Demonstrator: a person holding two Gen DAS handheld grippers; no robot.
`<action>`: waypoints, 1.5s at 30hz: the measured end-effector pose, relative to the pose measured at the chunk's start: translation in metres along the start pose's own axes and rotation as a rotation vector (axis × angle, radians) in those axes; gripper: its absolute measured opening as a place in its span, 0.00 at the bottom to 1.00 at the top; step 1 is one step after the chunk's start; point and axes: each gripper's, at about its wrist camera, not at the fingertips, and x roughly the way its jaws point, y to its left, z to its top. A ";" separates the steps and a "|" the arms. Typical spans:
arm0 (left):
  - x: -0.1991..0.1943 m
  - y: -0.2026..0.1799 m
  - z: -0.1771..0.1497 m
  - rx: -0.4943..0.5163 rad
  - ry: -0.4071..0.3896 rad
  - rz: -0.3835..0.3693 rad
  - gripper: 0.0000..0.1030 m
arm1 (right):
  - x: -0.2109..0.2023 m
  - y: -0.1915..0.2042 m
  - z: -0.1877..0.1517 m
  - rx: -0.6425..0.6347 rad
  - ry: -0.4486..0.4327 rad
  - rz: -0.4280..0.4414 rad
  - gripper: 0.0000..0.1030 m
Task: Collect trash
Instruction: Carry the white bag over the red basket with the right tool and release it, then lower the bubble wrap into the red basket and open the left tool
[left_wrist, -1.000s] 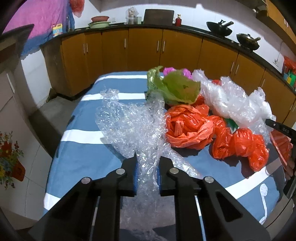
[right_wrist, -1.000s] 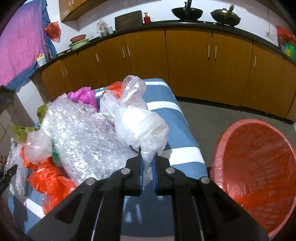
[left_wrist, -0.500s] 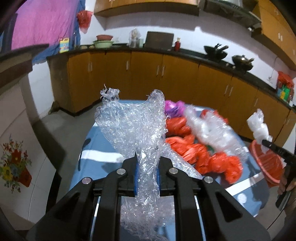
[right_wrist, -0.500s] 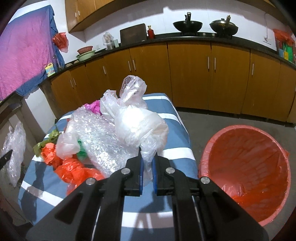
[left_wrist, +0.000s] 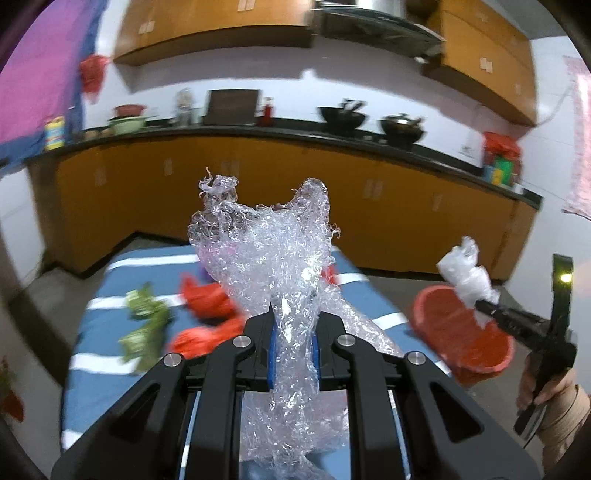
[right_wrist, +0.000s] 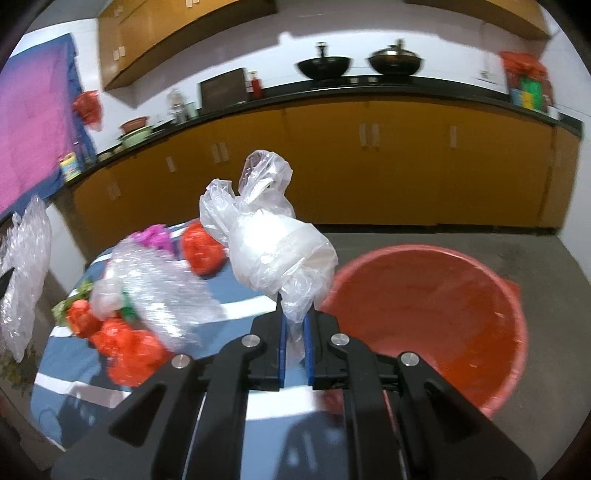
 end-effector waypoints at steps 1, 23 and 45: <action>0.005 -0.011 0.002 0.013 -0.002 -0.020 0.13 | -0.003 -0.009 -0.001 0.015 0.000 -0.020 0.09; 0.133 -0.201 -0.009 0.165 0.121 -0.263 0.13 | 0.000 -0.130 -0.020 0.205 0.049 -0.194 0.09; 0.178 -0.222 -0.019 0.194 0.202 -0.248 0.41 | 0.013 -0.160 -0.019 0.286 0.008 -0.188 0.37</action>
